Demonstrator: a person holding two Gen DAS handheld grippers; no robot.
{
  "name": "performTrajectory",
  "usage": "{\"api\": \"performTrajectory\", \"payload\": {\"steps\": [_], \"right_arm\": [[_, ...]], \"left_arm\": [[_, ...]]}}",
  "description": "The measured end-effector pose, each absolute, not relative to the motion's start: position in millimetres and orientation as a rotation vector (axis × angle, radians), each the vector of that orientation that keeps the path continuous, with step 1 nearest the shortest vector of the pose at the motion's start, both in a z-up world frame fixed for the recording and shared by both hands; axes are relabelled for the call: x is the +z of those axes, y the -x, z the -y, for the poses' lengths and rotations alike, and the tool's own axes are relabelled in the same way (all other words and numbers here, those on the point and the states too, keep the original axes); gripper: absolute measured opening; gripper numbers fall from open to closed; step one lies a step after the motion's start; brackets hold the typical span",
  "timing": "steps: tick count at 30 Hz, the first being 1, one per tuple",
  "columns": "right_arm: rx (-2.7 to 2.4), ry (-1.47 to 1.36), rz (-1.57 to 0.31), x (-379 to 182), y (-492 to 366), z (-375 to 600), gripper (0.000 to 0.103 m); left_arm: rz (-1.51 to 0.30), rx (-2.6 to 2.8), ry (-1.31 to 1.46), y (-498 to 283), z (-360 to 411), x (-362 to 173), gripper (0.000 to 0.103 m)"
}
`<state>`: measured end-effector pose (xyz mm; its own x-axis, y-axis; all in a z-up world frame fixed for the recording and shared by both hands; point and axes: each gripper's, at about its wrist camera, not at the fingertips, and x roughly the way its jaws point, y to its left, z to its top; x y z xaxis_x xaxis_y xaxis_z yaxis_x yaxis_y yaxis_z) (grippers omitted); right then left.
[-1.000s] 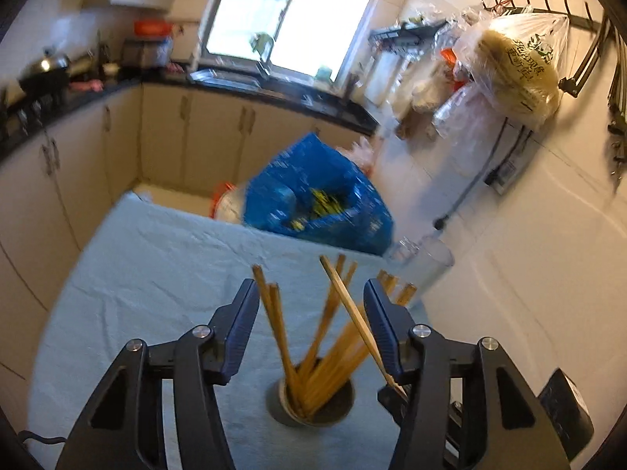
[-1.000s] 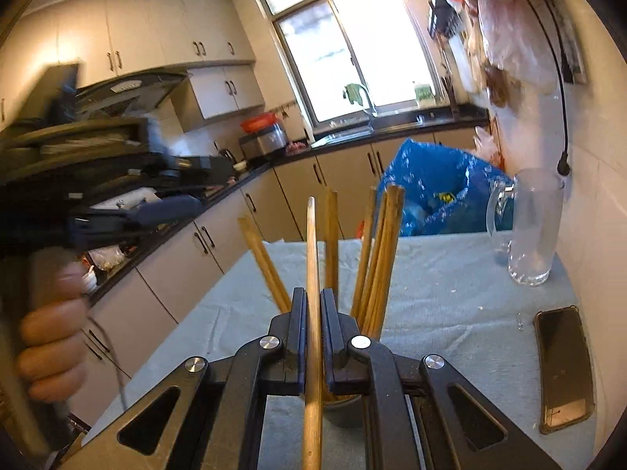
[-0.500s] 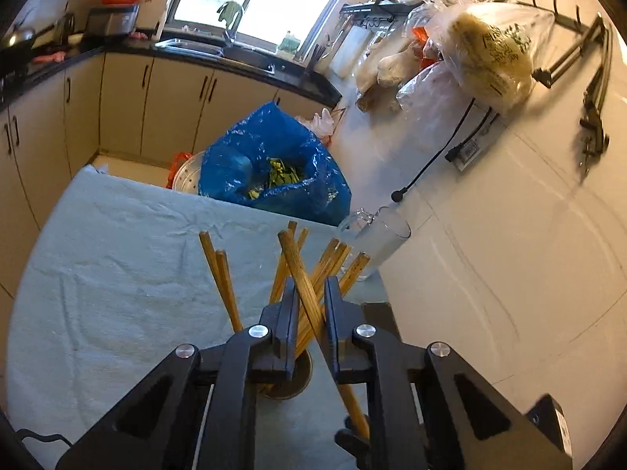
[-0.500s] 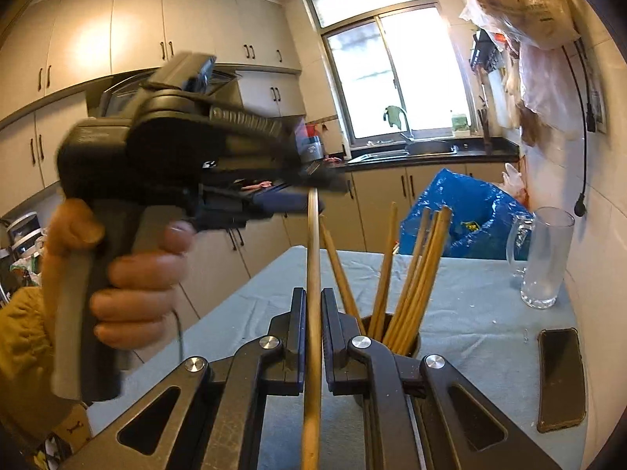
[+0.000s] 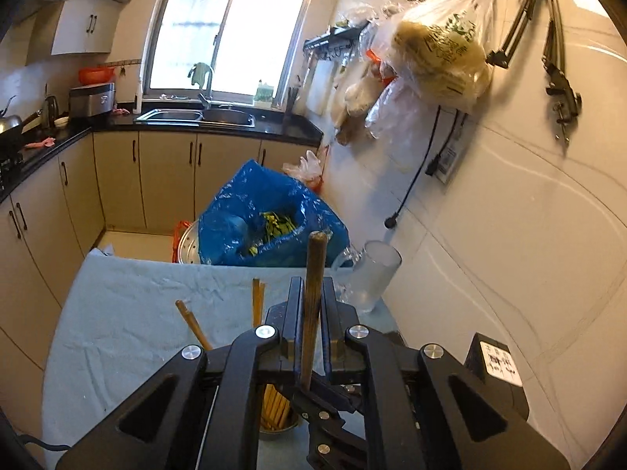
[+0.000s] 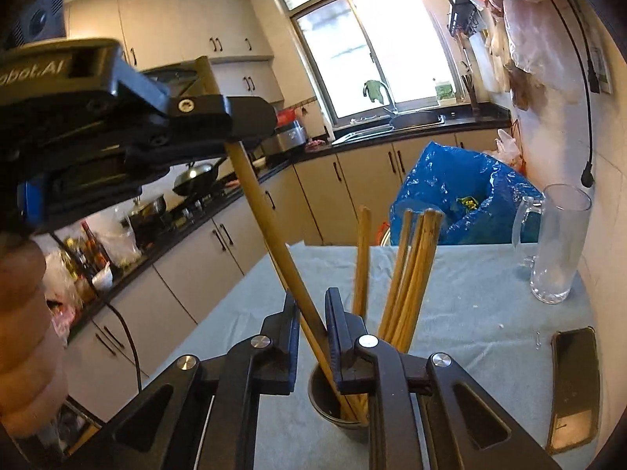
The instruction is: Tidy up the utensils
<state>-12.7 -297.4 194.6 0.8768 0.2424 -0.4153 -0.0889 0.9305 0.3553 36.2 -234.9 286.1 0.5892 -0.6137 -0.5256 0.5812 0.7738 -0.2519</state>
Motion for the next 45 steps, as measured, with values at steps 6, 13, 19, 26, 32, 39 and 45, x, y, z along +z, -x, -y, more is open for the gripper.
{"api": "performTrajectory", "payload": {"steps": [6,13,19,26,32,39,45], "right_arm": [[0.202,-0.363,-0.499,186,3,295,0.013],[0.193,-0.333,-0.491,184,11,290,0.012],[0.181,-0.315,-0.416,205,14,288,0.012],[0.118,-0.334,-0.494,167,-9,290,0.015],[0.096,-0.407,-0.522,152,-1,309,0.03],[0.086,-0.429,-0.516,154,10,312,0.04],[0.07,-0.42,-0.496,166,27,312,0.048]], "left_arm": [[-0.687,-0.678,0.092,-55,230,271,0.007],[-0.677,-0.693,0.069,-44,230,271,0.007],[-0.614,-0.691,0.09,-40,226,295,0.007],[-0.71,-0.604,0.031,-59,238,248,0.007],[-0.74,-0.622,0.062,-57,227,238,0.031],[-0.713,-0.61,0.056,-42,222,248,0.04],[-0.704,-0.592,0.091,-33,208,257,0.043]]}}
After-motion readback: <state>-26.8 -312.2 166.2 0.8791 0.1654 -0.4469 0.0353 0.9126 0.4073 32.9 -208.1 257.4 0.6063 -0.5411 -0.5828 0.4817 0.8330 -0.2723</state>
